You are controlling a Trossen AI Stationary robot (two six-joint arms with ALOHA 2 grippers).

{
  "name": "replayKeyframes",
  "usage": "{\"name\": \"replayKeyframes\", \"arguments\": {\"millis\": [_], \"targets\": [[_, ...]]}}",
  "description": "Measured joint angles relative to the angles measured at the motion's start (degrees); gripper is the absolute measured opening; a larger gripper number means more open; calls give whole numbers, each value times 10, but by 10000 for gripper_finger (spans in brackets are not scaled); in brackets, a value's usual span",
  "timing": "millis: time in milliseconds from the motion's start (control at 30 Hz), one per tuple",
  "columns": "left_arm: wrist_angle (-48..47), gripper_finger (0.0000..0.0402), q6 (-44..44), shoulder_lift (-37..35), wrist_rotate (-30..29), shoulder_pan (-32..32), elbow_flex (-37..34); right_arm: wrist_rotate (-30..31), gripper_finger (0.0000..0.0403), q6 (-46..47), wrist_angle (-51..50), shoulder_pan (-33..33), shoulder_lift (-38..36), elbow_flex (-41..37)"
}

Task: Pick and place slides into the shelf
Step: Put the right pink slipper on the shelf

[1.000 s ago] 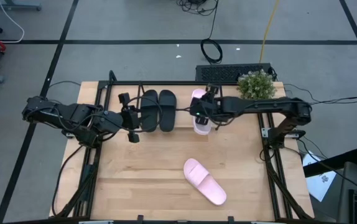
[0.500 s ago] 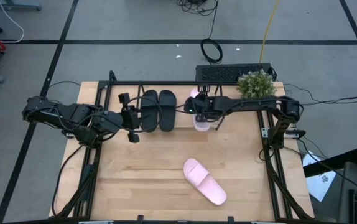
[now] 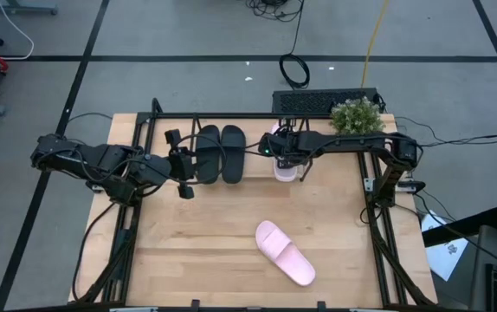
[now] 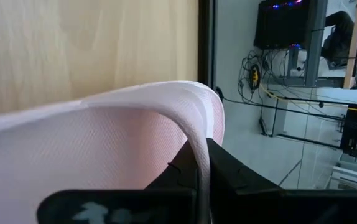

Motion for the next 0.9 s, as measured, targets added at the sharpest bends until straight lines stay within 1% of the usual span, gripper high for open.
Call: {"name": "replayKeyframes", "arguments": {"millis": [200,400,600,733,900], "targets": [[0,86,0,0,0,0,0,0,0,17,-36,0,0,0],[0,86,0,0,0,0,0,0,0,16,-32,0,-1,-5],[0,86,-1,0,0,0,0,4,0,13,-4,1,-12,-70],[0,86,0,0,-2,3,0,29,0,6,45,9,-26,-115],[0,86,0,2,-6,11,0,36,0,-5,79,16,-48,-138]]}}
